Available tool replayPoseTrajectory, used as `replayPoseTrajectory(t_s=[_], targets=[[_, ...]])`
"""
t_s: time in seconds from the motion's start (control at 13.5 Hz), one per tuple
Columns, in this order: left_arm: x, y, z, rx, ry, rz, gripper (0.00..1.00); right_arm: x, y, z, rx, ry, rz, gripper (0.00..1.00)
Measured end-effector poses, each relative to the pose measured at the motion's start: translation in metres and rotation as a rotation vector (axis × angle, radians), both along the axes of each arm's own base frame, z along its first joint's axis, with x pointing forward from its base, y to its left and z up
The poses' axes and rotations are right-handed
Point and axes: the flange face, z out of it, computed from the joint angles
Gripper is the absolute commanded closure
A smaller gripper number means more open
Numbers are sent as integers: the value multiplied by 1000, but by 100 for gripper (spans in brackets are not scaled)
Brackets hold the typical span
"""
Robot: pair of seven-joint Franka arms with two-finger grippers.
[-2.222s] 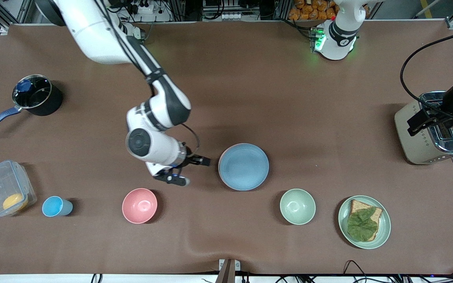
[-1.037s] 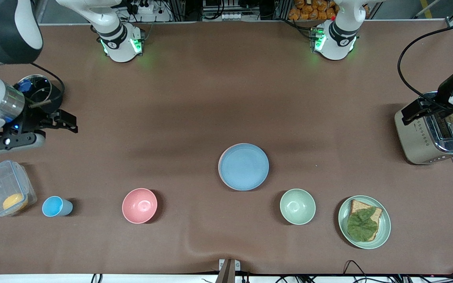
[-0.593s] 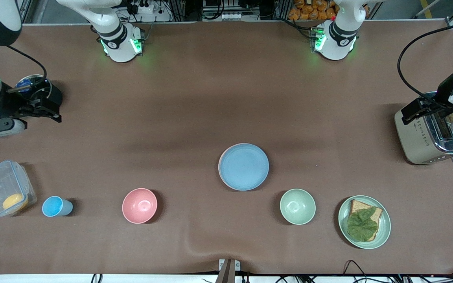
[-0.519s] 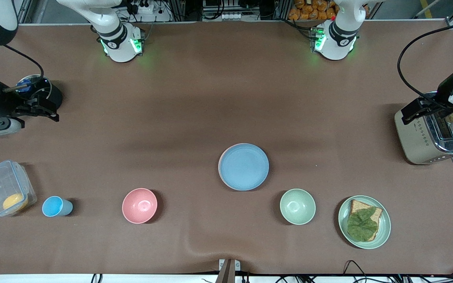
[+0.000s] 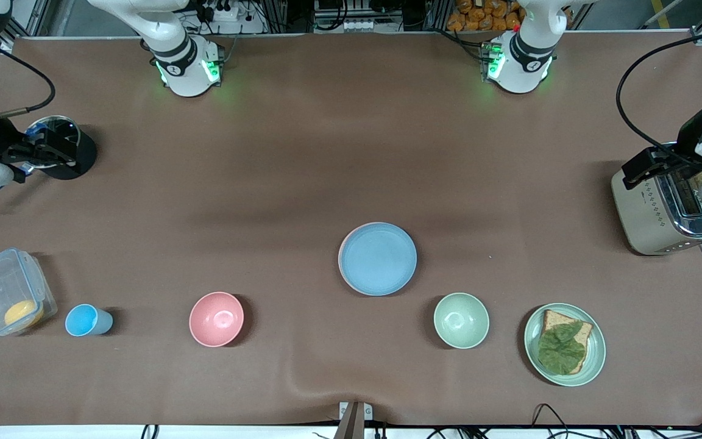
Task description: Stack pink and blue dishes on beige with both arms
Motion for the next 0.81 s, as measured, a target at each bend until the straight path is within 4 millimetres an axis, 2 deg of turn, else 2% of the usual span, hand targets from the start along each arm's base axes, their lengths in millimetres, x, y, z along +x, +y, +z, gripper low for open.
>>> replayPoseTrajectory(t_s=[0.81], targets=[[-2, -3, 2, 1, 4, -5, 0, -2, 0, -4, -1, 22, -3, 0]])
